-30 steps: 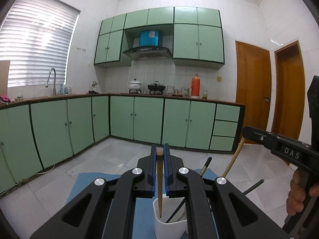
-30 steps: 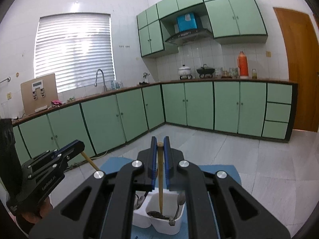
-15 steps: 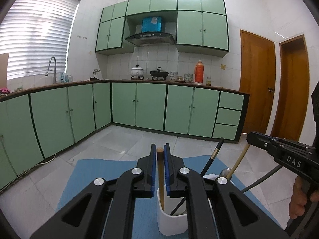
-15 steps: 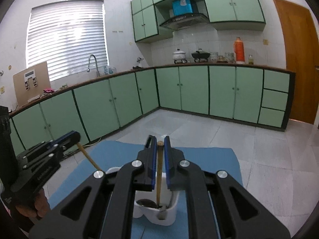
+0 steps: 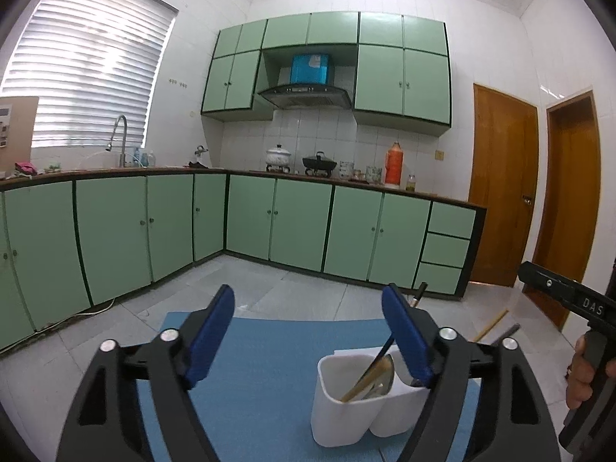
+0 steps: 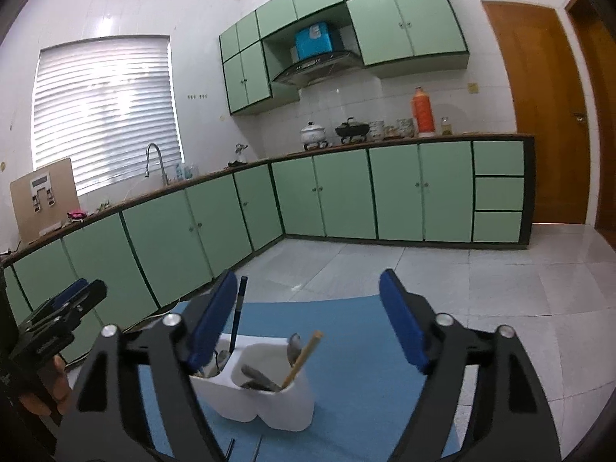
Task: Organize utensils
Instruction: 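Move both tools back over the last black chopstick and grey rod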
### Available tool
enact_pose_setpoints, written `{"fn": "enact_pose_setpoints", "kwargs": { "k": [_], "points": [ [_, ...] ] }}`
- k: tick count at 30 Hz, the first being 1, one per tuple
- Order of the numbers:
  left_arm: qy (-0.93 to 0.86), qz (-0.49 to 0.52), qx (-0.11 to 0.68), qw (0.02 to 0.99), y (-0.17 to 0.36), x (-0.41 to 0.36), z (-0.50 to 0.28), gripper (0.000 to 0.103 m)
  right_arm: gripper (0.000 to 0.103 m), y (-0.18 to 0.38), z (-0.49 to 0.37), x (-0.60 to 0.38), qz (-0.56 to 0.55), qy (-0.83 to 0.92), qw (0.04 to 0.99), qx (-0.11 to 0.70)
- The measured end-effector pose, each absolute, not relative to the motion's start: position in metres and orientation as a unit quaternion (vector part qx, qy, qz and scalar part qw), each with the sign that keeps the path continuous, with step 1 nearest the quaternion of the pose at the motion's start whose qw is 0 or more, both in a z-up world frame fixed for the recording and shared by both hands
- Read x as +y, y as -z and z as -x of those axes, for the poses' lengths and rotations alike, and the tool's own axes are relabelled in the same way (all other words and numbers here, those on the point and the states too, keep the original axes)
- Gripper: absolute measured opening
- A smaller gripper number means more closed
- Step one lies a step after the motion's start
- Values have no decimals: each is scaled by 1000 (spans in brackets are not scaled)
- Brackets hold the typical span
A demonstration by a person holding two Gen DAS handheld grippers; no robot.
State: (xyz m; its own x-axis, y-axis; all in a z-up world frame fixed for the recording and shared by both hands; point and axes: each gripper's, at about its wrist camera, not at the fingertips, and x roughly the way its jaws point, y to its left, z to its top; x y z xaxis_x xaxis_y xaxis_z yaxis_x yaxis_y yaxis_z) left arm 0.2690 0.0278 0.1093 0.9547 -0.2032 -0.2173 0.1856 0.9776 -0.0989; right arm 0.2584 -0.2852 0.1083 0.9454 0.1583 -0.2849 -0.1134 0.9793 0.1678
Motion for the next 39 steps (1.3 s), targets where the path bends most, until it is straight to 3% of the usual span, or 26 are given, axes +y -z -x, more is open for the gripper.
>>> {"fn": "enact_pose_setpoints", "kwargs": {
  "k": [9,23,28,39],
  "points": [
    [94,22,116,989,-92,31,-211,90,88,-88,-199,-280,-49,-80,986,141],
    [90,-29,201,975,-4,22,-133,92,89,-8,-115,-247,-16,-80,977,195],
    [89,-39,233,968,26,22,-112,92,95,26,-93,-237,-18,-76,973,216],
    [69,-39,272,959,62,34,-80,92,98,82,-66,-204,35,-65,962,263]
  ]
}}
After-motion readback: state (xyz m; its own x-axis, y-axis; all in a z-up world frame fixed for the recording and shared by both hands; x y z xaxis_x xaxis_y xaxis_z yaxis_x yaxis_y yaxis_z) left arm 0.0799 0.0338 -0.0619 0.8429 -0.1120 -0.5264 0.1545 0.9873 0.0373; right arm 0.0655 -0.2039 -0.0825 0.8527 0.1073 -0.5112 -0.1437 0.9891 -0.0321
